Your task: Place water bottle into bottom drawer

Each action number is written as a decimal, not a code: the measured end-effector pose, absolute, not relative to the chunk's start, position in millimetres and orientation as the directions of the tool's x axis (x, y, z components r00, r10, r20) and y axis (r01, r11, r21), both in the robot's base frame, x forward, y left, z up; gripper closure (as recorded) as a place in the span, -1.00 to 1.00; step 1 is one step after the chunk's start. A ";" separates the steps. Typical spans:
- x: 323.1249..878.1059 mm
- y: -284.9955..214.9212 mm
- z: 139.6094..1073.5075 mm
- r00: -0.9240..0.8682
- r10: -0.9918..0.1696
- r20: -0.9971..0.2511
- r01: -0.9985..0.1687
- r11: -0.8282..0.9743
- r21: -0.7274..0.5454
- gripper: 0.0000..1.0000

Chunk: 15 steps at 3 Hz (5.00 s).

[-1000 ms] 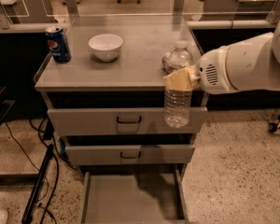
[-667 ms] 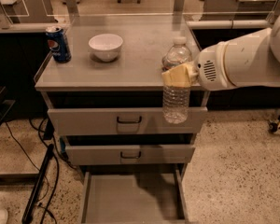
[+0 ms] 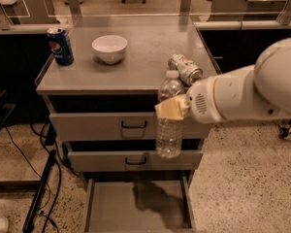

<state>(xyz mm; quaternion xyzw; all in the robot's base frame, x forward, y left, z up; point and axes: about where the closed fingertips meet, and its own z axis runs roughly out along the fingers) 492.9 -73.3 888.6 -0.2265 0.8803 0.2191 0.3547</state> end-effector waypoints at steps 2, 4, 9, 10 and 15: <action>457.5 -42.7 778.1 -0.762 -0.250 -0.598 -0.526 0.777 0.346 1.00; 450.9 -36.9 759.8 -0.783 -0.234 -0.576 -0.506 0.777 0.373 1.00; 480.5 8.5 581.7 -0.872 -0.155 -0.464 -0.387 0.799 0.461 1.00; 488.9 24.7 529.9 -0.901 -0.158 -0.405 -0.358 0.797 0.487 1.00; 500.0 39.2 424.9 -0.959 -0.144 -0.244 -0.258 0.799 0.543 1.00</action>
Offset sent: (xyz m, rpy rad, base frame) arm -0.0520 0.0443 -0.1708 0.0417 0.2958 0.0379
